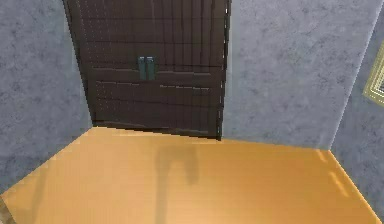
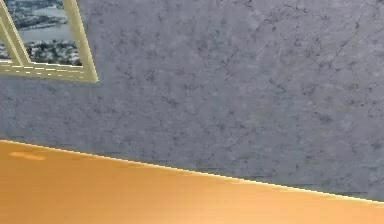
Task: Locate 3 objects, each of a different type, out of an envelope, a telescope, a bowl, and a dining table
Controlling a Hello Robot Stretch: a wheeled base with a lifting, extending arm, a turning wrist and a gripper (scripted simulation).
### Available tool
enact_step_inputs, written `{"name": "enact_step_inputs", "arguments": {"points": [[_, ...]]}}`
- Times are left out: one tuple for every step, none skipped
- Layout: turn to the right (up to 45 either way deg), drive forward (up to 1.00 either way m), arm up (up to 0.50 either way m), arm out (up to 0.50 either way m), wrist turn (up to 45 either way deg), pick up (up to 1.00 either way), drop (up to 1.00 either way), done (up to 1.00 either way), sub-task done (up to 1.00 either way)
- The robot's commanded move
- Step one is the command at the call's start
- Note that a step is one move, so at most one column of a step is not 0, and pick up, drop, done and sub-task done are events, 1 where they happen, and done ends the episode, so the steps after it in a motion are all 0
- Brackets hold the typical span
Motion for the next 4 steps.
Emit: {"name": "enact_step_inputs", "arguments": {"points": [[0.0,0.10,0.00,0.00,0.0,0.00,0.00,0.00,0.00],[-45.0,0.00,0.00,0.00,0.0,0.00,0.00,0.00,0.00],[-39.0,0.00,0.00,0.00,0.0,0.00,0.00,0.00,0.00],[0.0,0.60,0.00,0.00,0.0,0.00,0.00,0.00,0.00]]}}
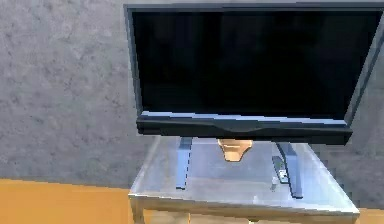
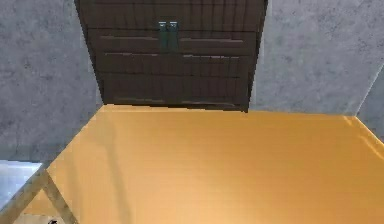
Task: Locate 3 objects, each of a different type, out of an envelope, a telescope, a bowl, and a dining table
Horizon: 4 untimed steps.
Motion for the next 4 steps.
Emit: {"name": "enact_step_inputs", "arguments": {"points": [[12.0,0.00,0.00,0.00,0.0,0.00,0.00,0.00,0.00],[0.0,0.00,0.00,0.00,0.0,0.00,0.00,0.00,1.00],[39.0,0.00,0.00,0.00,0.0,0.00,0.00,0.00,0.00],[0.0,0.20,0.00,0.00,0.0,0.00,0.00,0.00,0.00]]}}
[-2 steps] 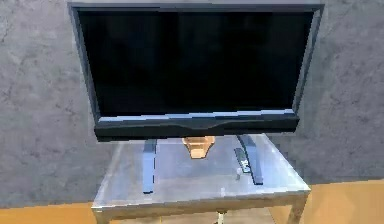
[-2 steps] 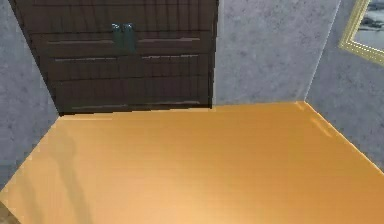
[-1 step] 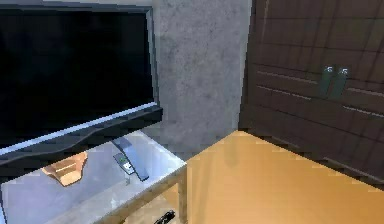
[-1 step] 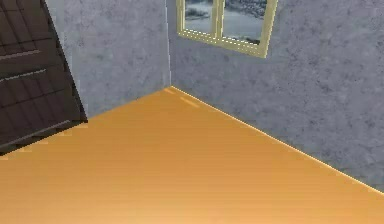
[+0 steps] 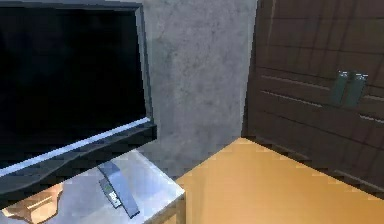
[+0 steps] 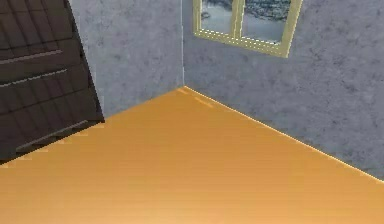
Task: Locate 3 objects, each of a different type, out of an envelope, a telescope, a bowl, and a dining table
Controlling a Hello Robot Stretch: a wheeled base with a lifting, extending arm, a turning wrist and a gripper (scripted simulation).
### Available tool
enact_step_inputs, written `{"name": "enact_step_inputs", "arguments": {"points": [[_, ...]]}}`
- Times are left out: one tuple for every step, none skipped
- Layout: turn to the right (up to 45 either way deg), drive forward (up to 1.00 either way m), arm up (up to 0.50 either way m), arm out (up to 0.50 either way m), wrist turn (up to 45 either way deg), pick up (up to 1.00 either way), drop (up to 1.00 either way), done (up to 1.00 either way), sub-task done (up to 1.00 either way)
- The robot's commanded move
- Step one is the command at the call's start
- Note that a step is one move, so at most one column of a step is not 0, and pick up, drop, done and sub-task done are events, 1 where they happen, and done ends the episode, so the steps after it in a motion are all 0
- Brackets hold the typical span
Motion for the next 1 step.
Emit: {"name": "enact_step_inputs", "arguments": {"points": [[45.0,0.00,0.00,0.00,0.0,0.00,0.00,0.00,0.00]]}}
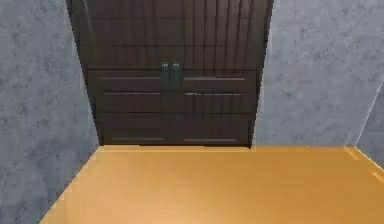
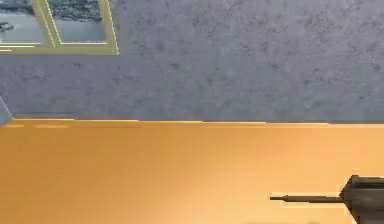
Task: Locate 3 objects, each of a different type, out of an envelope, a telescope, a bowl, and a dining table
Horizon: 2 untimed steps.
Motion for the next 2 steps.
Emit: {"name": "enact_step_inputs", "arguments": {"points": [[45.0,0.00,0.00,0.00,0.0,0.00,0.00,0.00,0.00],[45.0,0.00,0.00,0.00,0.0,0.00,0.00,0.00,0.00]]}}
